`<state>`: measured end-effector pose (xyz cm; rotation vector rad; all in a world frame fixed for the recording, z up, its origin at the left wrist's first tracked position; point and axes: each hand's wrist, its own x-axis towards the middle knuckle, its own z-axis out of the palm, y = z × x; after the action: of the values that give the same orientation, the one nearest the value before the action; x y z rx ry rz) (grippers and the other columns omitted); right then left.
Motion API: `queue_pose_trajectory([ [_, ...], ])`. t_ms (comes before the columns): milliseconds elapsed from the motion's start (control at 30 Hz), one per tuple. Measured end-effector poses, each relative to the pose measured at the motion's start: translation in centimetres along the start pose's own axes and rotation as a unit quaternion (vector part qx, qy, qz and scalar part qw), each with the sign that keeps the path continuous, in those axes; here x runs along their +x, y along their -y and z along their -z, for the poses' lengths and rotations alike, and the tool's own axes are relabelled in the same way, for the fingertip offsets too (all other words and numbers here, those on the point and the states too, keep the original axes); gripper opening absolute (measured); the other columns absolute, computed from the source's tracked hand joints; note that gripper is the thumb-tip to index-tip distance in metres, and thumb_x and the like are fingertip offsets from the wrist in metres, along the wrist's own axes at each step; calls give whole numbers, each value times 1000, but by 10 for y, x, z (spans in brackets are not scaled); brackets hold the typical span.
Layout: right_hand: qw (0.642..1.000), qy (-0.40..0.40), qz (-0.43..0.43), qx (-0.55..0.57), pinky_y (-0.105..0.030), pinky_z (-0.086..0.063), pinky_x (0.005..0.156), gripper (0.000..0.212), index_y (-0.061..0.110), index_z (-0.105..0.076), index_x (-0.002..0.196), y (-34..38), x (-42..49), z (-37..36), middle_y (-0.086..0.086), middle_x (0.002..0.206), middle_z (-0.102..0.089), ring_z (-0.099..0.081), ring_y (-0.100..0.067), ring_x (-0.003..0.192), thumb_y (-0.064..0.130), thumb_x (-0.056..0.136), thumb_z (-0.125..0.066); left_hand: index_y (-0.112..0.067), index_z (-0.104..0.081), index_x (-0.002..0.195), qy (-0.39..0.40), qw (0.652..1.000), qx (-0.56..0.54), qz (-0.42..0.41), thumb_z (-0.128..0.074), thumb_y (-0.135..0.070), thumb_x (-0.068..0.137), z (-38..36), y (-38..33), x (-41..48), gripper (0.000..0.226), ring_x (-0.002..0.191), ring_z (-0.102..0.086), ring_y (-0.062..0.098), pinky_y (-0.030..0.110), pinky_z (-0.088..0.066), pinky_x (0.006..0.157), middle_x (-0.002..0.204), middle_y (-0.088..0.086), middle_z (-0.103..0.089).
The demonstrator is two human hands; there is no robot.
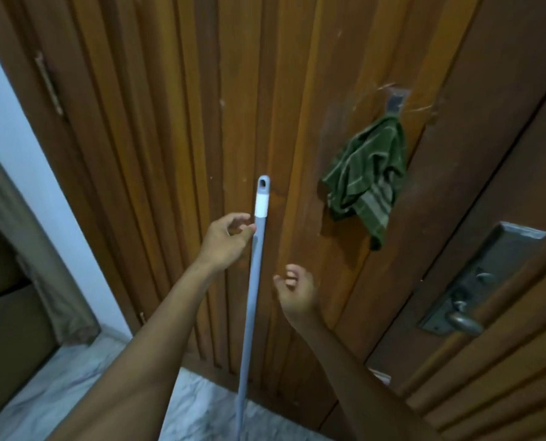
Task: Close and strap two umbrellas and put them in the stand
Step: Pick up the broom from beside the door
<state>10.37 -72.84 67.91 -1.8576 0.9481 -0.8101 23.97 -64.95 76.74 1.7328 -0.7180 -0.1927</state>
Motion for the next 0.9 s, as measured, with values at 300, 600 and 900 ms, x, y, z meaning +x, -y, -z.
queue_pose_trajectory([
  [300,971,224,-84,-26,-41,-45,97,36,1,-53,129,-8,37,-50,-9,113,-56,-56,-29,110,16,97,-61,-5,-52,134,110,991,29,69,-70,-15,87,-20,56,17,51,92,-64,10,27,-52,83,115,13,-63],
  [600,969,234,-71,-23,-40,-52,91,34,-4,-57,120,-26,15,-46,-24,115,-66,-65,-35,106,23,99,-57,-26,-55,119,188,981,41,19,-61,-22,94,-21,58,-10,27,92,-65,3,32,-56,87,100,-14,-66],
  [900,962,266,-39,50,-23,-47,75,36,-18,-51,119,-18,-37,51,-35,105,-58,-57,-34,96,11,99,-57,-33,-56,108,234,969,33,-77,-58,-13,96,-33,-21,-87,24,69,-59,2,20,-49,62,79,8,-64],
])
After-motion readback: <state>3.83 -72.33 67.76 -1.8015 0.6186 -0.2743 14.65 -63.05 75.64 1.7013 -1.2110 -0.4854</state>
